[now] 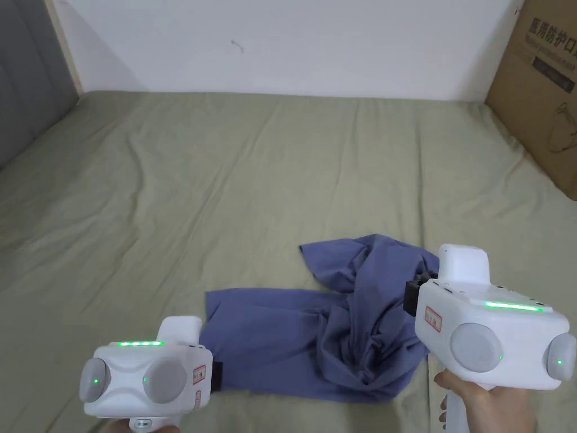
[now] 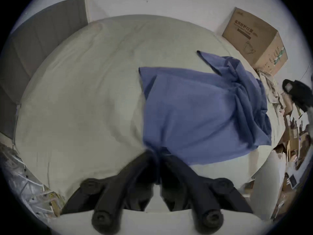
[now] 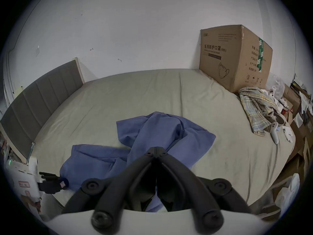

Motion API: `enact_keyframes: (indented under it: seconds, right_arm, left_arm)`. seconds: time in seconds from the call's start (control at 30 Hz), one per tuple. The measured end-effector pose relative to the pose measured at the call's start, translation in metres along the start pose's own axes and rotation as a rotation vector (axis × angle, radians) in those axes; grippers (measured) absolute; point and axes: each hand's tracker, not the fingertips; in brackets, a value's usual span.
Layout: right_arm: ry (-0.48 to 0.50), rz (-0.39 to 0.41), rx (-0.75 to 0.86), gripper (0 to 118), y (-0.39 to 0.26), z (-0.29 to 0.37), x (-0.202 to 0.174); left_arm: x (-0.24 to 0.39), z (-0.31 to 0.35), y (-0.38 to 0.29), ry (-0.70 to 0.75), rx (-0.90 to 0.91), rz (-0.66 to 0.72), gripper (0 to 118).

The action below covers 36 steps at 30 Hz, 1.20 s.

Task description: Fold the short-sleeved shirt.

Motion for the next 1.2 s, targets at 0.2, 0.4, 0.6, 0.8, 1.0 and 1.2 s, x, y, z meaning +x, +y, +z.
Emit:
enact_keyframes:
  seconds: [0.2,0.4,0.6,0.8,1.0,1.2]
  right_arm:
    - [0.127,-0.017,-0.076,2,0.038,-0.041,0.006]
    - [0.161,0.051,-0.222,90,0.101,-0.145,0.012]
    - [0.084,0.108,-0.433,89,0.111,-0.259,0.012]
    - [0.064,0.131,-0.473,28,0.093,-0.268,0.013]
    - [0.047,0.159,-0.457,9,0.095,-0.238,0.009]
    - [0.034,0.094,-0.315,9,0.136,-0.170,0.042]
  left_arm:
    - [0.007,0.015,0.004,-0.002,-0.006,-0.013,3]
    - [0.014,0.028,0.004,-0.033,-0.009,-0.016,3]
    - [0.012,0.025,0.004,-0.038,-0.045,0.012,3]
    - [0.009,0.026,0.006,-0.040,-0.054,0.008,3]
    - [0.016,0.033,0.007,-0.025,-0.036,0.004,3]
    - [0.014,0.062,0.017,-0.024,0.046,0.008,3]
